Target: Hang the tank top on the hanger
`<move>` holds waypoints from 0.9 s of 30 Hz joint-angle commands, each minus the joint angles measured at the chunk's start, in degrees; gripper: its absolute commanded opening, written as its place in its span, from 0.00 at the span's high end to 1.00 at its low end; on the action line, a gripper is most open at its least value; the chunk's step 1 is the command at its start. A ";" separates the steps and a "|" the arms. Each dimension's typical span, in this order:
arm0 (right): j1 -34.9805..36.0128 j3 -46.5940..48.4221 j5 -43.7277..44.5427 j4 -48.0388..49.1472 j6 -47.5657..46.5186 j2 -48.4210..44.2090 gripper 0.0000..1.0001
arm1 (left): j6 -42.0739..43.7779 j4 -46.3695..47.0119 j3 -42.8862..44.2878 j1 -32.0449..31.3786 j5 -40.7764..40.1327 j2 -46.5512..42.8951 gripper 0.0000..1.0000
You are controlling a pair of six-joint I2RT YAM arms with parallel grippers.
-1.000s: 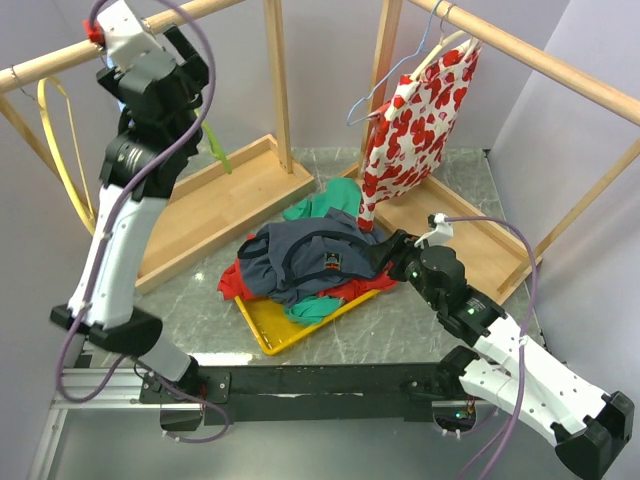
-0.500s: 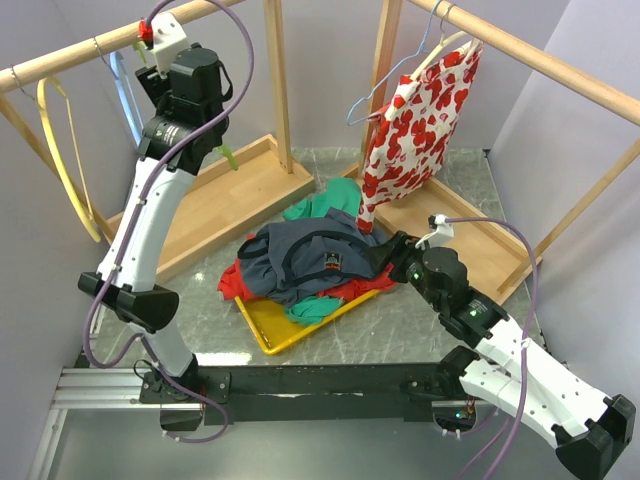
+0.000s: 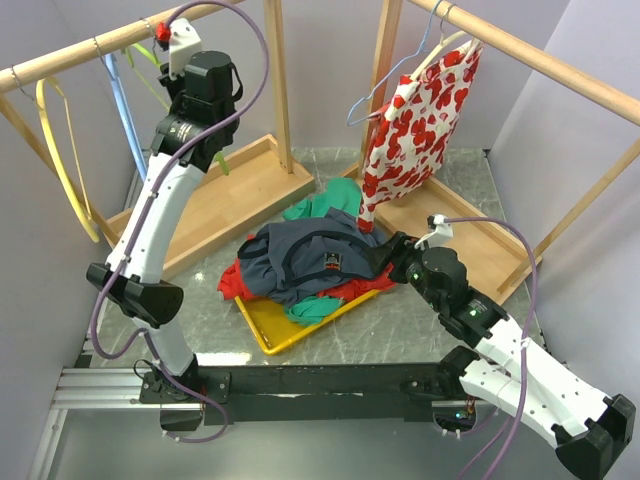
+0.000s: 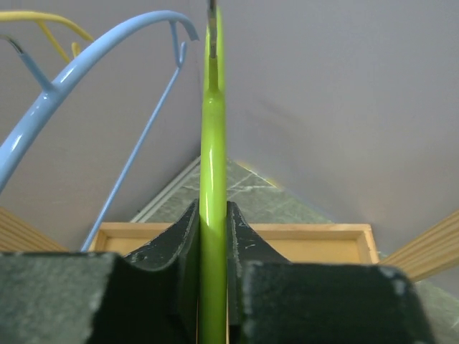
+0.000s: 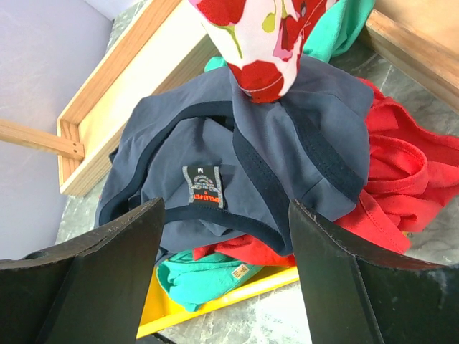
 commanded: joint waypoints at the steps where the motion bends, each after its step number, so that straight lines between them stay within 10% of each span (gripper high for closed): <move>1: -0.18 1.79 -0.44 0.90 -1.12 0.55 0.22 | 7.81 8.50 1.57 -2.72 -5.38 0.04 0.94; 11: -0.01 2.85 -0.26 1.16 -1.82 1.60 0.22 | 25.93 22.96 2.45 -9.58 -11.19 0.39 0.99; 19: -0.18 3.55 -0.09 0.99 -2.17 2.31 0.22 | 3.72 -2.08 8.17 -11.70 5.40 -0.83 0.99; 27: -0.18 4.34 1.58 -0.07 -3.14 2.22 0.22 | -7.02 -0.43 -10.63 -11.96 27.11 -15.68 0.99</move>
